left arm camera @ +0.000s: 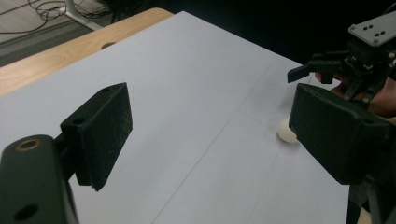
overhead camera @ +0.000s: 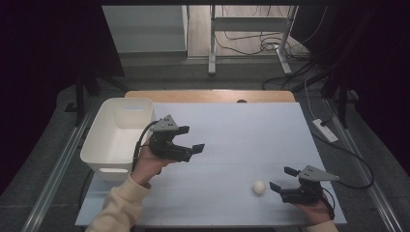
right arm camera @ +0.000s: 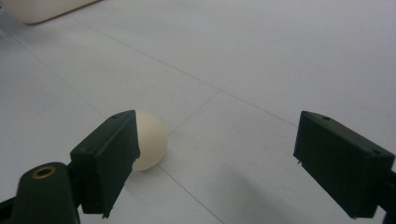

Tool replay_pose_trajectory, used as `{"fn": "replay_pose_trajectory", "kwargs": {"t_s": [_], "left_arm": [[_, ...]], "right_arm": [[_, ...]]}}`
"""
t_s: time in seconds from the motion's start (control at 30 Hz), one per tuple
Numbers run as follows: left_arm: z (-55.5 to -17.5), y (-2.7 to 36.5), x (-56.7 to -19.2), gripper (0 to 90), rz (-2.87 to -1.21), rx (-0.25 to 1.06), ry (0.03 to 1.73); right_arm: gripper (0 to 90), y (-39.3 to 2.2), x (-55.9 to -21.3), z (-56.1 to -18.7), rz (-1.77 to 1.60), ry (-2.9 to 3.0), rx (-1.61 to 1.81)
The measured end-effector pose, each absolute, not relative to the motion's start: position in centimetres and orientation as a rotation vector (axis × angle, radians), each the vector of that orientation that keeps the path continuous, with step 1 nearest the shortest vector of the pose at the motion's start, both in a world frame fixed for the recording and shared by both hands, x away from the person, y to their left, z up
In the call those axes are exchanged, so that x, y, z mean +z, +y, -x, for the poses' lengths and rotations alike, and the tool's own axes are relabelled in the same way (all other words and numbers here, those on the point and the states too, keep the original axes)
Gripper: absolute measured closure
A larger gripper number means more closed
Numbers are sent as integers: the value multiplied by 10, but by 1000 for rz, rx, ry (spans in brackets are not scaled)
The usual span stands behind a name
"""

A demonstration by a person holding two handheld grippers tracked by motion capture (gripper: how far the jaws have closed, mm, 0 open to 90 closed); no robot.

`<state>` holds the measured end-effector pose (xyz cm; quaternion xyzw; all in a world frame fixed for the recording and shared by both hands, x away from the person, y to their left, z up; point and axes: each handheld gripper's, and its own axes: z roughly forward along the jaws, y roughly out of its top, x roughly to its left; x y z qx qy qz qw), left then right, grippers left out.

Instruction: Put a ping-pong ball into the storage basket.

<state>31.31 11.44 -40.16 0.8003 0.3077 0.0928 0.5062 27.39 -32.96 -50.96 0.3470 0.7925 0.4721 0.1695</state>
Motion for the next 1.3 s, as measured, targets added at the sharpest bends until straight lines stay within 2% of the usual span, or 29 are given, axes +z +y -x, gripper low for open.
{"fn": "replay_pose_trajectory", "kwargs": {"t_s": [1.3], "left_arm": [[-305, 82, -436, 140, -2022, 140, 676]], "right_arm": [[142, -331, -510, -274, -989, 2244, 1342]]}}
